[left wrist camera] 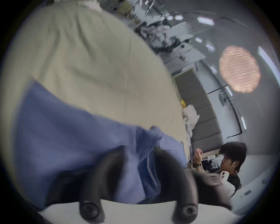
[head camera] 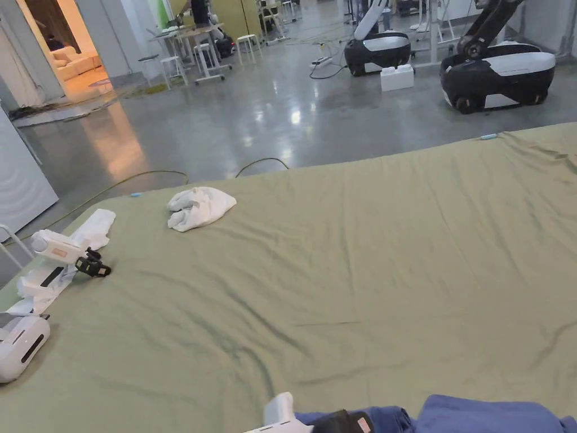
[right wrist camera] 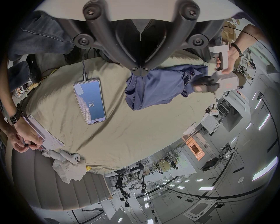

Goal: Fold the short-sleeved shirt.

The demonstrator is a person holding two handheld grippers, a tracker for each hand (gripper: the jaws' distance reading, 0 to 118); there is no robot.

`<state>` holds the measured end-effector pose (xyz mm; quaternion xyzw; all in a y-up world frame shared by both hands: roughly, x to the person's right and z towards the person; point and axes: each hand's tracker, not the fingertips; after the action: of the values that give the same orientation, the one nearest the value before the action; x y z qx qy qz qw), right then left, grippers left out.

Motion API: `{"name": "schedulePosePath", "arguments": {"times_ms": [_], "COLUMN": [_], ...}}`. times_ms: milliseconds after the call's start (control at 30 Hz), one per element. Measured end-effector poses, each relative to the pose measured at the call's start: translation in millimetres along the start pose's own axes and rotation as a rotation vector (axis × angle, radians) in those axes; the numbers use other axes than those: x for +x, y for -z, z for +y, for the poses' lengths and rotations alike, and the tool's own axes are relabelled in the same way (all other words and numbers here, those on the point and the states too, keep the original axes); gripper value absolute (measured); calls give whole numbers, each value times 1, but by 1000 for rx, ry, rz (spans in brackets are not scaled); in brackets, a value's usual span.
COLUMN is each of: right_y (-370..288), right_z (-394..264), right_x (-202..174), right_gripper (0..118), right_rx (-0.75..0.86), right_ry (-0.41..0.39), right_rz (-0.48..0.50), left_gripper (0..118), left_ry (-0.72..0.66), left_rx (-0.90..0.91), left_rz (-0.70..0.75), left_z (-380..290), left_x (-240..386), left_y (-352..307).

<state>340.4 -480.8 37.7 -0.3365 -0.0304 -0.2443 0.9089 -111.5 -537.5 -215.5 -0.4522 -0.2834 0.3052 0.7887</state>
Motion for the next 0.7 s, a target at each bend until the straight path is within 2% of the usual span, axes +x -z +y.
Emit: {"name": "schedulePosePath", "arguments": {"times_ms": [33, 67, 167, 233, 333, 400, 433, 467, 600, 700], "right_y": [1, 2, 3, 1, -1, -3, -5, -6, -2, 0], "right_z": [0, 0, 0, -1, -1, -2, -3, -3, -3, -2], "right_x": [1, 2, 4, 5, 9, 11, -5, -9, -3, 0], "right_gripper": [0, 0, 0, 0, 0, 0, 0, 0, 0, 0], "right_rx": [-3, -6, -17, -18, -13, -9, -9, -8, -12, -11], "right_ry": [-3, -6, -20, -31, -25, -18, -17, -15, -5, -3], "right_rz": [2, 3, 8, 1, 0, -4, -6, -6, 0, 13], "left_gripper": [69, 95, 97, 97, 94, 80, 62, 10, 11, 11], "left_ry": [-32, -60, -226, -316, -359, -314, -288, -275, -273, -156], "left_rx": [38, 80, 155, 130, 30, 57, 48, 17, 81, 177], "left_rz": [44, 62, 72, 59, 45, 8, 51, 66, 25, 71], "left_z": [8, 13, 26, 23, -1, -4, 0, 2, 12, 33], "left_x": [-9, -19, -61, -79, -60, -66, -64, -62, -54, -35], "left_y": [-21, -38, -68, -65, -34, -24, -22, -21, -51, -100]}}
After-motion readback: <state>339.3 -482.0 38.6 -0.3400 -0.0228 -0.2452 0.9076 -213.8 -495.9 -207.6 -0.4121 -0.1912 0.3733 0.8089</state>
